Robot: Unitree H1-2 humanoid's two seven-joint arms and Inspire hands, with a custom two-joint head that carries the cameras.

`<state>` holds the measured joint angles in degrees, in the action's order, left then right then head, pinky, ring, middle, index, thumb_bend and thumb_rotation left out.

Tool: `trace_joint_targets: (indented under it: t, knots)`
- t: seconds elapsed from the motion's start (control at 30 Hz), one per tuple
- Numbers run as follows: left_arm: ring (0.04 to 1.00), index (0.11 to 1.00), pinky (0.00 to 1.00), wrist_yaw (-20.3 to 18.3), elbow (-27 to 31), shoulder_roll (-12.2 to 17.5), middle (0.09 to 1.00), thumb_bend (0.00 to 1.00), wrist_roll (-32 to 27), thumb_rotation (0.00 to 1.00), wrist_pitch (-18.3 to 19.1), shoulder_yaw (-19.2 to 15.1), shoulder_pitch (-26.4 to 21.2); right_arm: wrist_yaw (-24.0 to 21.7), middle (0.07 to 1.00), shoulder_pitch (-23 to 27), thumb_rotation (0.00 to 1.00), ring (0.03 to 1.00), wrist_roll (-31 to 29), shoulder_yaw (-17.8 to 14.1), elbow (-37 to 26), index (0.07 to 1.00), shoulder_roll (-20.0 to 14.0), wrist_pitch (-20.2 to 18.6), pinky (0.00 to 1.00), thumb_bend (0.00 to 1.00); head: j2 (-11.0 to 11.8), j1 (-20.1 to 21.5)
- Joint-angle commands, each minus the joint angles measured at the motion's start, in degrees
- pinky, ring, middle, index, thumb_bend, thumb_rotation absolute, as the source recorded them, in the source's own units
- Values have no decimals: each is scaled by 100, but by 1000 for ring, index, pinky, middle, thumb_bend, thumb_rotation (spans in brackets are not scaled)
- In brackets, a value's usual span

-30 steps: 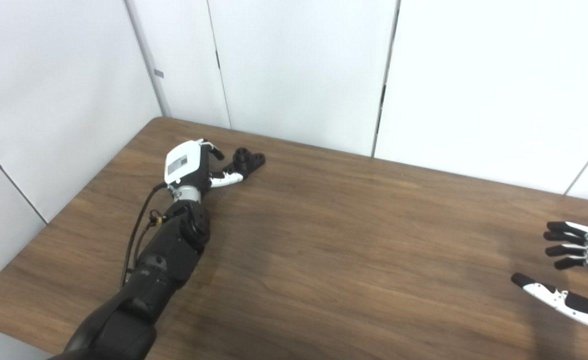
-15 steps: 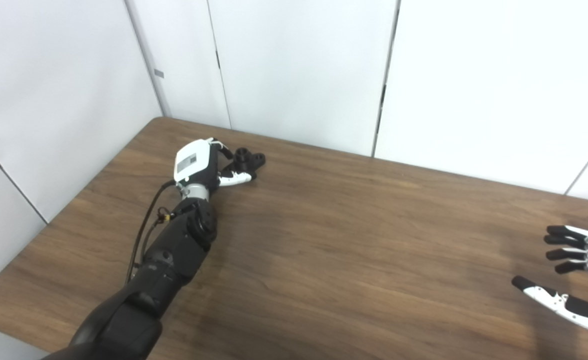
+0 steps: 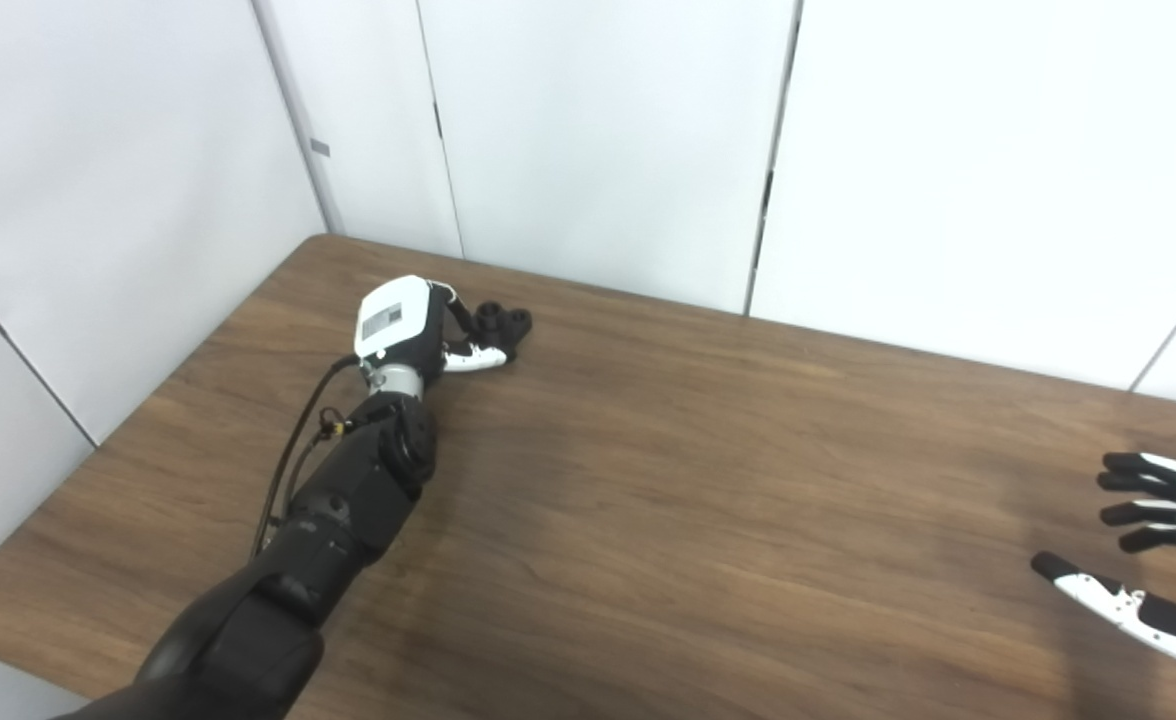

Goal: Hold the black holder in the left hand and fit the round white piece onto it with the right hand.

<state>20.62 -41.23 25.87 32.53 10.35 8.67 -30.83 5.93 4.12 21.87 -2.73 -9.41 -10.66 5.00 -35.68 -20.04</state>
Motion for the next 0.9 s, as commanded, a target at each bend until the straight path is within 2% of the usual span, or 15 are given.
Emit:
trace_joint_targets:
  t: [0.0, 0.17, 0.4, 0.47, 0.5, 0.57, 0.7, 0.87]
  knots:
    - [842, 413, 729, -300, -111, 23, 756, 864, -109, 247, -72, 63, -100, 57, 640, 111, 0, 553, -17, -56, -180, 666, -36, 78, 445, 606, -3, -9]
    - [828, 375, 725, -363, 66, 72, 734, 879, -114, 238, 19, 68, -31, 33, 648, 132, 0, 555, -47, -49, -165, 673, -38, 50, 442, 594, -8, -16]
    - [805, 369, 679, -393, 357, 143, 735, 916, 9, 267, -212, 264, 149, 81, 651, 178, 0, 560, -40, -55, -84, 675, -46, 133, 444, 587, -9, 25]
    - [824, 387, 723, -495, 523, 141, 758, 931, -46, 252, -265, 305, 233, 78, 648, 188, 0, 559, -30, -50, -104, 673, -39, 117, 441, 586, -16, 102]
    - [843, 431, 765, -589, 638, 140, 772, 732, -117, 167, -332, 309, 291, 75, 648, 192, 0, 560, -10, -47, -120, 673, -36, 90, 442, 584, -18, 136]
    - [882, 468, 817, -780, 837, 137, 801, 567, -283, 94, -551, 298, 400, 74, 648, 203, 0, 558, 13, -44, -123, 674, -41, 77, 442, 583, -23, 161]
    - [910, 480, 803, -1189, 1295, 109, 841, 527, -547, 69, -1100, 384, 641, 101, 647, 255, 0, 558, -1, -40, 0, 672, -95, 245, 445, 578, -55, 250]
    - [937, 484, 815, -1808, 1901, 151, 883, 525, -484, 68, -1390, 757, 789, 187, 646, 341, 0, 559, 23, -38, 196, 669, -151, 523, 451, 573, -80, 370]
